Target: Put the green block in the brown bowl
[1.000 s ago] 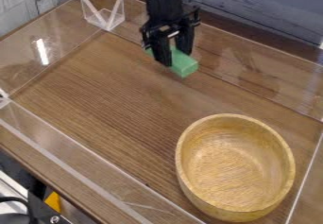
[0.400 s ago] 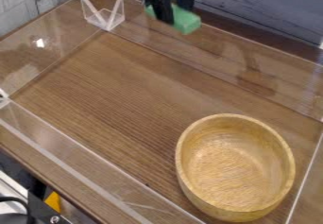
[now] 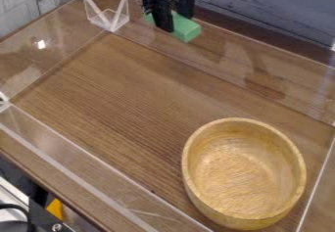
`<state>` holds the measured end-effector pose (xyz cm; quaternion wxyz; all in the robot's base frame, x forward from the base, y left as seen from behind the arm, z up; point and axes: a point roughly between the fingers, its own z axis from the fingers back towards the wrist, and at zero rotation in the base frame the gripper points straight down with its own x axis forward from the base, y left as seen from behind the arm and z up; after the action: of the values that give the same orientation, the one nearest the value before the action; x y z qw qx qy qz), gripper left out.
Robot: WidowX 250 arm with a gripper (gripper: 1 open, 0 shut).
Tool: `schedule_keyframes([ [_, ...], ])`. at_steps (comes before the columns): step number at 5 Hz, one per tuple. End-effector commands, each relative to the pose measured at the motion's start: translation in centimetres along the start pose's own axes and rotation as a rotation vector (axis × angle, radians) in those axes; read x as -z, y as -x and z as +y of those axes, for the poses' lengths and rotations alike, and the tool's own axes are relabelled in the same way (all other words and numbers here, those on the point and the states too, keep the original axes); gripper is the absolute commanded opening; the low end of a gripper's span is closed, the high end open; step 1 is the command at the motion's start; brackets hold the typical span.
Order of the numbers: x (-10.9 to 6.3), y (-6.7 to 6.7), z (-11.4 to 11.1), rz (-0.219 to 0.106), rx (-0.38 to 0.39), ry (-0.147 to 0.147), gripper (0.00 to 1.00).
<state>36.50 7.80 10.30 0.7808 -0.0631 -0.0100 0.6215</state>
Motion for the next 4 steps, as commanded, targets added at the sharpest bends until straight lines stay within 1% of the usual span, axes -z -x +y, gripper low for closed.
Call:
schedule_keyframes([
  [1, -0.85, 0.17, -0.64, -0.040, 0.011, 0.036, 0.00],
  [2, -0.68, 0.28, -0.67, -0.054, 0.013, 0.036, 0.00],
  [4, -1.02, 0.59, -0.79, -0.068, 0.017, 0.040, 0.00],
])
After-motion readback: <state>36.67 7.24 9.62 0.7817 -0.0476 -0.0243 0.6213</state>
